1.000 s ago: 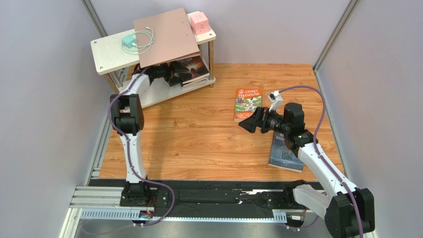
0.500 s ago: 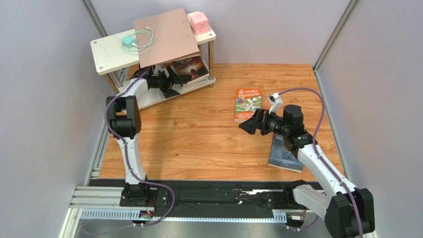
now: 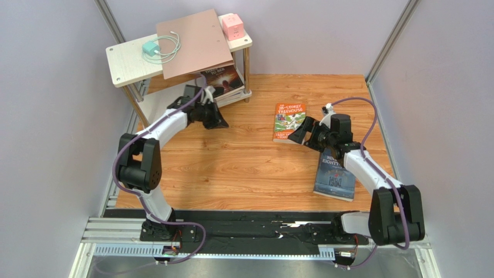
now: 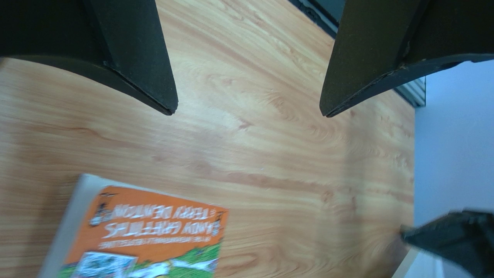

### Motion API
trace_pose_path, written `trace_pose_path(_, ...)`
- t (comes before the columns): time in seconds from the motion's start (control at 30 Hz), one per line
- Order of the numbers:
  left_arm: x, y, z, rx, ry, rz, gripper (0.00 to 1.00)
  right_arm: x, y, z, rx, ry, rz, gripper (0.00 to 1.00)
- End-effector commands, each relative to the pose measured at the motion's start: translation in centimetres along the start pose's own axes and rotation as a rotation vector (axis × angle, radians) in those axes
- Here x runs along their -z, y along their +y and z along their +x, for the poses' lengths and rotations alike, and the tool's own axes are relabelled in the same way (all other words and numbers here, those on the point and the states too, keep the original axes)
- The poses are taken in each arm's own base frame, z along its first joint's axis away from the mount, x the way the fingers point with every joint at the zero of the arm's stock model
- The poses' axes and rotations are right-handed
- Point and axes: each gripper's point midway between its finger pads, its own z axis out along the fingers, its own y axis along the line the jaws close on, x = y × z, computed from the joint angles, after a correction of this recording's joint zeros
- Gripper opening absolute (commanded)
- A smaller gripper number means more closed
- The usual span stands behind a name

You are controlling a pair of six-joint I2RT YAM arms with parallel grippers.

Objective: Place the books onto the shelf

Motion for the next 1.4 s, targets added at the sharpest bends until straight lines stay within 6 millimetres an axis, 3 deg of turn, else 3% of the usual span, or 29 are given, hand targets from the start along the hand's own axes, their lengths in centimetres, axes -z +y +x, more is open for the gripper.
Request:
trace_pose_path(0.0,-4.0,-1.6,2.9,-0.125,0.063,-0.047,0.0,0.0,-1.7,-4.9,-0.03,-0.109,0.026,1.0)
trace_pose_path(0.03,-5.1,-2.5,3.8,-0.135,0.094,-0.033,0.0,-0.5,-2.7,-5.2,-0.04,-0.104,0.059,1.0)
trace_pose_path(0.07,-5.8,-3.5,3.2,-0.14,0.095,-0.018,0.0,-0.6,-3.4,-5.3,-0.052,-0.096,0.083,1.0)
trace_pose_path(0.1,-7.9,-2.7,4.0,-0.123,0.139,-0.032,0.0,-0.8,-4.3,-5.5,-0.066,-0.094,0.11,1.0)
trace_pose_path(0.13,-8.9,-3.4,4.7,-0.12,0.167,-0.021,0.0,-1.0,-4.4,-6.2,-0.074,-0.099,0.121,1.0)
trace_pose_path(0.2,-11.5,-3.7,4.6,-0.109,0.197,-0.023,0.0,-2.3,-5.2,-6.1,-0.101,-0.077,0.126,1.0)
trace_pose_path(0.23,-12.3,-5.3,4.0,-0.128,0.188,0.0,0.0,-2.7,-5.2,-6.0,-0.123,-0.067,0.114,1.0)
trace_pose_path(0.27,-13.8,-4.3,4.8,-0.114,0.22,-0.024,0.0,-3.6,-5.8,-5.8,-0.134,-0.057,0.111,1.0)
trace_pose_path(0.33,-15.0,-5.7,4.4,-0.117,0.224,-0.004,0.0,-4.6,-6.2,-5.8,-0.156,-0.037,0.103,1.0)
trace_pose_path(0.47,-17.4,-5.7,5.1,-0.105,0.256,-0.013,0.0,-6.7,-7.7,-4.4,-0.204,0.03,0.107,1.0)
trace_pose_path(0.5,-17.7,-5.9,5.1,-0.103,0.258,-0.011,0.0,-7.3,-8.2,-3.5,-0.224,0.054,0.106,0.99)
trace_pose_path(0.63,-18.7,-7.3,5.2,-0.122,0.271,0.012,0.0,-8.3,-7.2,-3.6,-0.235,0.043,0.018,0.96)
trace_pose_path(0.8,-19.5,-8.2,6.3,-0.136,0.301,0.026,0.0,-8.7,-4.7,-4.2,-0.161,0.021,-0.044,0.94)
trace_pose_path(1.17,-19.0,-11.0,9.1,-0.209,0.341,0.052,0.0,-7.0,-0.1,-5.4,-0.06,-0.084,-0.171,0.84)
trace_pose_path(1.27,-18.9,-11.2,9.3,-0.214,0.343,0.052,0.0,-6.9,-0.1,-5.7,-0.057,-0.098,-0.151,0.75)
trace_pose_path(1.37,-18.8,-10.9,9.2,-0.215,0.339,0.034,0.0,-7.3,-0.4,-5.4,-0.081,-0.076,-0.145,0.39)
